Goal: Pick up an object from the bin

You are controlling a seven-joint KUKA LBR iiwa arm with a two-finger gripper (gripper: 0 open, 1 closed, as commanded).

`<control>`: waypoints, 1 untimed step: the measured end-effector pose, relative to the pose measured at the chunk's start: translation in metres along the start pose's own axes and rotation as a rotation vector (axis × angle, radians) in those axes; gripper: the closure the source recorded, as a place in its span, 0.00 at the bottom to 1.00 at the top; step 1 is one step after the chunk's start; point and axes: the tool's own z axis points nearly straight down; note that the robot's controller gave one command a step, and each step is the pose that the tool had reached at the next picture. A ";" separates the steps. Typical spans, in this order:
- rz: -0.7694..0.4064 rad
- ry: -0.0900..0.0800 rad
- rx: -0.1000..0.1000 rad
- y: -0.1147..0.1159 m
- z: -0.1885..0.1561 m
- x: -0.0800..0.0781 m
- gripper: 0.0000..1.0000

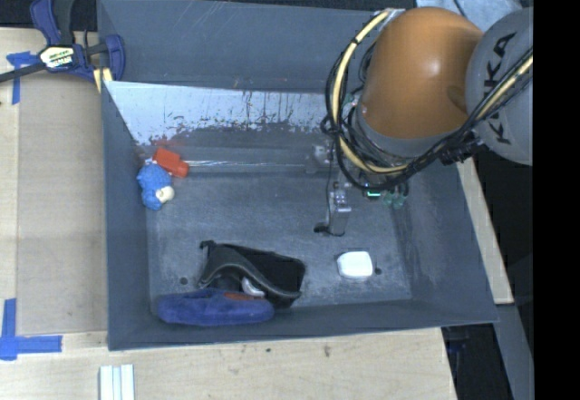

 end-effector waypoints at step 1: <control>-0.215 0.000 0.001 -0.044 0.155 0.021 0.00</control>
Offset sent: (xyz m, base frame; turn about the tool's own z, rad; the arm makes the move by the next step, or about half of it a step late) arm -0.0204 -0.0425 -0.1513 -0.2169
